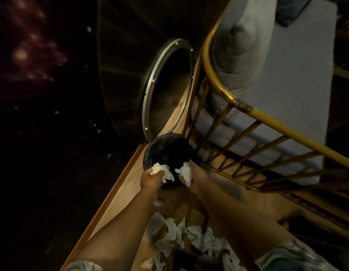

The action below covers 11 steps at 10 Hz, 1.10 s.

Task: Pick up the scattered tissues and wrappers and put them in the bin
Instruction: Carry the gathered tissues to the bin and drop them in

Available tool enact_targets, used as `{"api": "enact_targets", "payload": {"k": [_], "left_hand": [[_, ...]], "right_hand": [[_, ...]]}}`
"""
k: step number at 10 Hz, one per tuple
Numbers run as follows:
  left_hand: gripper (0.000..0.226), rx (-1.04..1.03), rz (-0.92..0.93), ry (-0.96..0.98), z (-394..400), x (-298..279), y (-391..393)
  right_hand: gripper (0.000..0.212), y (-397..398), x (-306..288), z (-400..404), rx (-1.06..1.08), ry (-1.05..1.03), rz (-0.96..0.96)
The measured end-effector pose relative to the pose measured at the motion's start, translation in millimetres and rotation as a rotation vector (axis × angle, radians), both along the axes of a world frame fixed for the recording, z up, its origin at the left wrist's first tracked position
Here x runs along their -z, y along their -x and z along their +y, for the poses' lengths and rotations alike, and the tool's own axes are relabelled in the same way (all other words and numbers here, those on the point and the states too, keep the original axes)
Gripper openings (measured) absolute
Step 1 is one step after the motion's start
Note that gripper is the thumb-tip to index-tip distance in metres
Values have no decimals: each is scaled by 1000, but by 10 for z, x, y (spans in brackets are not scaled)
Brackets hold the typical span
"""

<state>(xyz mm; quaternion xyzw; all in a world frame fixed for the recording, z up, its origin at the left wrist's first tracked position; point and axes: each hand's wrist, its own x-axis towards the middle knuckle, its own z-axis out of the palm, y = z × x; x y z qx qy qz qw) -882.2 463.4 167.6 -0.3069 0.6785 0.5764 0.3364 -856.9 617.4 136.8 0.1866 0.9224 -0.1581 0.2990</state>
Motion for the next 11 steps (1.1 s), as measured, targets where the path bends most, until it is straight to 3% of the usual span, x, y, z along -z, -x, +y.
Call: {"api": "enact_targets", "payload": {"k": [1, 2, 4, 6, 7, 8, 9, 11], "left_hand": [[51, -80, -9, -34, 161, 443, 161], [37, -151, -23, -44, 254, 691, 240], [27, -227, -55, -28, 211, 918, 125], [21, -171, -10, 16, 48, 650, -79], [19, -114, 20, 4, -81, 291, -182], [31, -73, 66, -20, -257, -154, -373], [31, -21, 109, -42, -508, -747, -694], [26, 13, 215, -89, -1252, -2091, -1741]], "right_hand": [[44, 140, -12, -87, 1085, 745, 39], [41, 126, 147, -47, 1563, 1233, 102], [42, 59, 322, -48, 1599, 1204, 74], [40, -213, 134, -160, 1549, 1093, 15], [41, -379, -170, -261, 1473, 1099, 30], [40, -615, -630, -423, 1491, 1127, 86], [41, -964, -1220, -655, 1510, 1167, 126], [41, -2052, -2348, -1235, 1348, 1158, 252]]}}
